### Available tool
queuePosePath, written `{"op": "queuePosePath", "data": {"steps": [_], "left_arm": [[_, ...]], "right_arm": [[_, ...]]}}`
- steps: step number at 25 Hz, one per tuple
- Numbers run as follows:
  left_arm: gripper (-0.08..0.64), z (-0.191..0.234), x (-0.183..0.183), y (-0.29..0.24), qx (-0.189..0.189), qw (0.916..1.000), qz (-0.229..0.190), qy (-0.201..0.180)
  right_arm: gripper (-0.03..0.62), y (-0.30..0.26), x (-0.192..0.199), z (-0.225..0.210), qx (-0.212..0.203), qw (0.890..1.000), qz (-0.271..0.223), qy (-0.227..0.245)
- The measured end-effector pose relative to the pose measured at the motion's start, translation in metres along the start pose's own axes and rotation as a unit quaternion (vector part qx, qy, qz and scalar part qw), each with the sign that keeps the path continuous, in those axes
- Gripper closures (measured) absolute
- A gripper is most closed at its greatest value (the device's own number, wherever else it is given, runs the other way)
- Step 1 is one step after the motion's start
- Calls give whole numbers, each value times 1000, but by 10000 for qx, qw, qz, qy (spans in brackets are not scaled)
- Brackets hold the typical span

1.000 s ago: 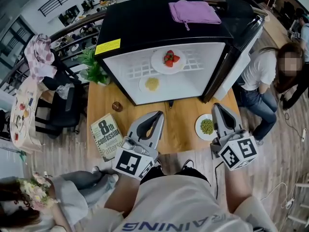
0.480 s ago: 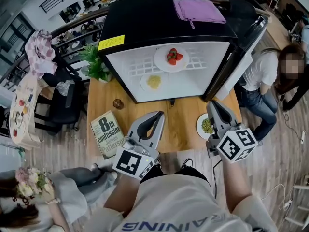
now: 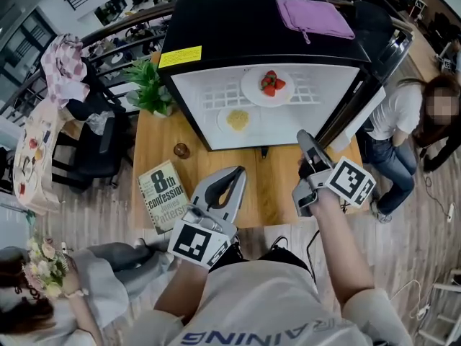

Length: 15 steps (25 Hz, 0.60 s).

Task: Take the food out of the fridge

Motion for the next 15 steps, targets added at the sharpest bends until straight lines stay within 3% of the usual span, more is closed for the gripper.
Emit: {"op": "queuePosePath", "data": {"steps": [7,15], "left_arm": [[552,15,9,7,-89,9999,112,45],[552,33,20,11,-191,9995,207,105]], "right_arm": [[466,-58,8,-16,111,9886,-213,-1489],[466,-104,5,-27,281,9731,-294,-2267]]}}
Point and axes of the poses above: the fingertips, and each gripper's own axes: y backward along the fingers, z to its left, x out of its underside, the point moved 9 cm from there along y, backward along the fingers, and after that the axes turned 12 degrees about -y, right-handed, at the moved point
